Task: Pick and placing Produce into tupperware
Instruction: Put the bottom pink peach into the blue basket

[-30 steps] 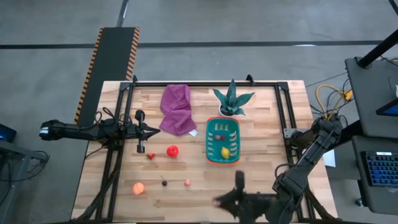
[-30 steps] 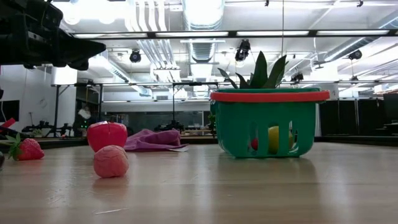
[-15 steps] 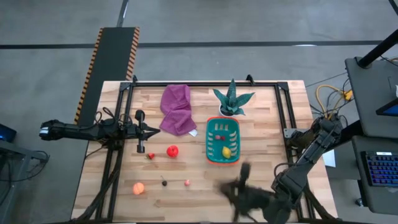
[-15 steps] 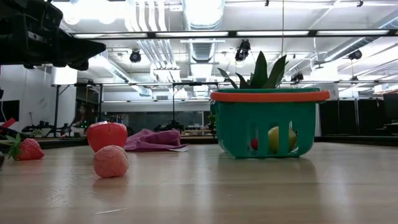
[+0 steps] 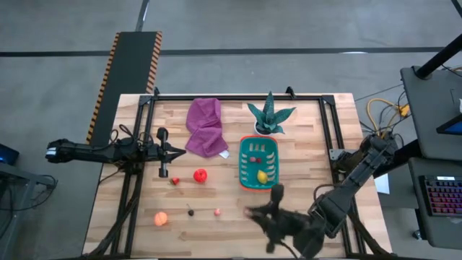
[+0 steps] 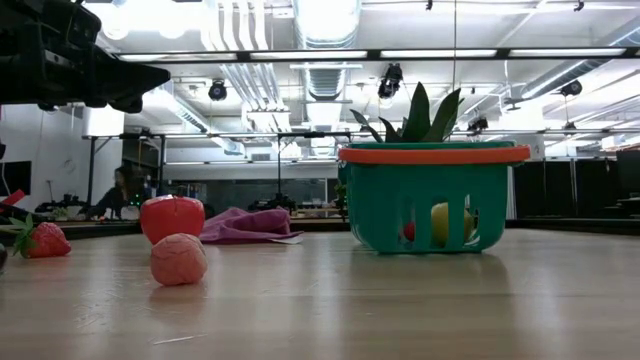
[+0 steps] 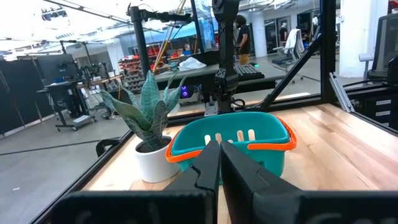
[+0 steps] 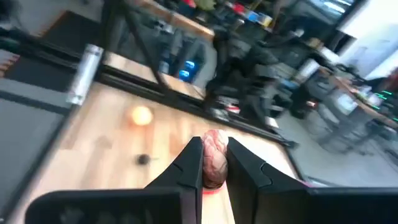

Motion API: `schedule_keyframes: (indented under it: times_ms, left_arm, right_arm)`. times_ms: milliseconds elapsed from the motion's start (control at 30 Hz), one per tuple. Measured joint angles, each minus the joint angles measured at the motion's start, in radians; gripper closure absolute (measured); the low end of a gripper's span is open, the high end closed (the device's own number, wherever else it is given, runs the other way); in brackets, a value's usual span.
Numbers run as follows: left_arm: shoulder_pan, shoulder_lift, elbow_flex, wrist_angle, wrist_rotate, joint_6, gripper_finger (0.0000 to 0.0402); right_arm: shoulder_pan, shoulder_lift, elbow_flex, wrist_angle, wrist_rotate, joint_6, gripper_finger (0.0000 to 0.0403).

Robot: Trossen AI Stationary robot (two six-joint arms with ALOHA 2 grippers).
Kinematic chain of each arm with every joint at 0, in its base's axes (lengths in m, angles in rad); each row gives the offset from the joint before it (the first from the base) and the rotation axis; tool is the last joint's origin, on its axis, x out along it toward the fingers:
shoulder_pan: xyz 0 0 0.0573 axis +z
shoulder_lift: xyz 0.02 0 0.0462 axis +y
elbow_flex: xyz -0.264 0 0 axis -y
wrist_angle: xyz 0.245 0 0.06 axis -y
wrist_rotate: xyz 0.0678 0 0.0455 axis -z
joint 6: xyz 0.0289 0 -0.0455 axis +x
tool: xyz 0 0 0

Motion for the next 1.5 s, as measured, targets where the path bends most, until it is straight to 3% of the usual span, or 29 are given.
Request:
schedule_keyframes:
  times_ms: [100, 233, 333, 367, 433, 467, 567, 800, 967, 1200, 1500]
  left_arm:
    - [0.000, 0.000, 0.000, 0.000, 0.000, 0.000, 0.0402]
    - [0.000, -0.001, 0.000, 0.000, 0.000, 0.000, 0.0402]
    - [0.000, -0.001, 0.000, 0.000, 0.000, 0.000, 0.0402]
    - [0.000, -0.001, 0.000, 0.000, 0.000, 0.000, 0.0402]
    - [0.000, -0.001, 0.000, 0.000, 0.000, 0.000, 0.0402]
    - [0.000, -0.001, 0.000, 0.000, 0.000, 0.000, 0.0402]
    - [0.000, 0.000, 0.000, 0.000, 0.000, 0.000, 0.0402]
    - [0.000, 0.000, 0.000, 0.000, 0.000, 0.000, 0.0402]
    - [0.000, -0.001, 0.000, 0.000, 0.000, 0.000, 0.0402]
    - [0.000, -0.001, 0.000, -0.001, 0.000, 0.000, 0.0402]
    - [0.000, 0.000, 0.000, -0.001, 0.000, 0.001, 0.0402]
  right_arm:
    - [0.002, -0.004, 0.000, -0.012, 0.106, 0.054, 0.0365]
    - [-0.013, -0.001, 0.000, -0.014, -0.100, 0.002, 0.0365]
    - [-0.008, 0.006, 0.000, -0.013, 0.067, 0.047, 0.0365]
    - [-0.008, 0.000, 0.000, -0.038, 0.052, 0.052, 0.0365]
    - [-0.017, -0.006, 0.001, -0.047, -0.078, 0.032, 0.0365]
    - [-0.018, -0.003, 0.001, -0.046, -0.079, 0.030, 0.0365]
    - [-0.020, 0.000, 0.000, -0.107, 0.126, 0.105, 0.0365]
    - [-0.051, -0.028, 0.000, -0.277, 0.164, 0.240, 0.0365]
    - [-0.109, -0.059, 0.000, -0.452, 0.206, 0.430, 0.0365]
    - [-0.207, -0.069, 0.000, -0.667, 0.201, 0.600, 0.0365]
    - [-0.329, -0.068, -0.012, -0.765, 0.022, 0.603, 0.0365]
